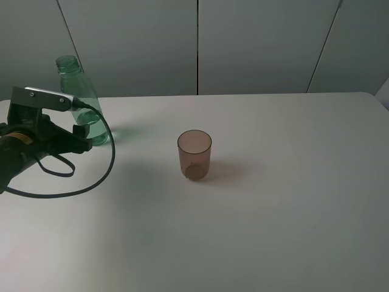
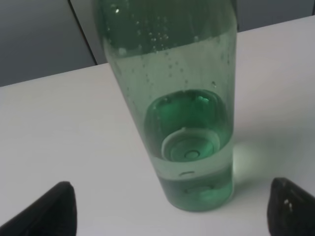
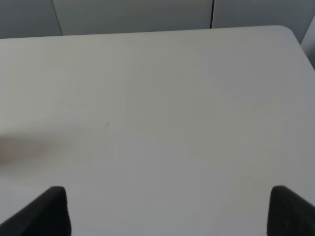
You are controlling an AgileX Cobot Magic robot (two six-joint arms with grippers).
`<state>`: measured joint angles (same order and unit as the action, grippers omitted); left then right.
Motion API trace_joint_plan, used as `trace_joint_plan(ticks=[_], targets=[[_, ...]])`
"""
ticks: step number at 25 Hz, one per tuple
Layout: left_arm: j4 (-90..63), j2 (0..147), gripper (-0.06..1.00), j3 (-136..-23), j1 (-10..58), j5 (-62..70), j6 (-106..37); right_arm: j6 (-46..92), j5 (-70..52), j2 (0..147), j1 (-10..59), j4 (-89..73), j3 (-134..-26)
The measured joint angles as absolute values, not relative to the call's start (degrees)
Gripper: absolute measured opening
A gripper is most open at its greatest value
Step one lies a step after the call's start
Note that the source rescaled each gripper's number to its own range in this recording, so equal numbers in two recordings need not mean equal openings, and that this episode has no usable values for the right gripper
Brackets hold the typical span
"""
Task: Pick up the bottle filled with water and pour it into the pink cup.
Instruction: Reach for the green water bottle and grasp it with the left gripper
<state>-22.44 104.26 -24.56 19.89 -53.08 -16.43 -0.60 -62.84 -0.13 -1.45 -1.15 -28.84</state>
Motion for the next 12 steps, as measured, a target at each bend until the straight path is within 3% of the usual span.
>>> trace_joint_plan(ticks=[12], targets=[[-24.2,111.3,1.00,-30.7,19.9,-55.4,-17.4,-0.6,-62.8,-0.1,-1.5,-1.2,-28.8]])
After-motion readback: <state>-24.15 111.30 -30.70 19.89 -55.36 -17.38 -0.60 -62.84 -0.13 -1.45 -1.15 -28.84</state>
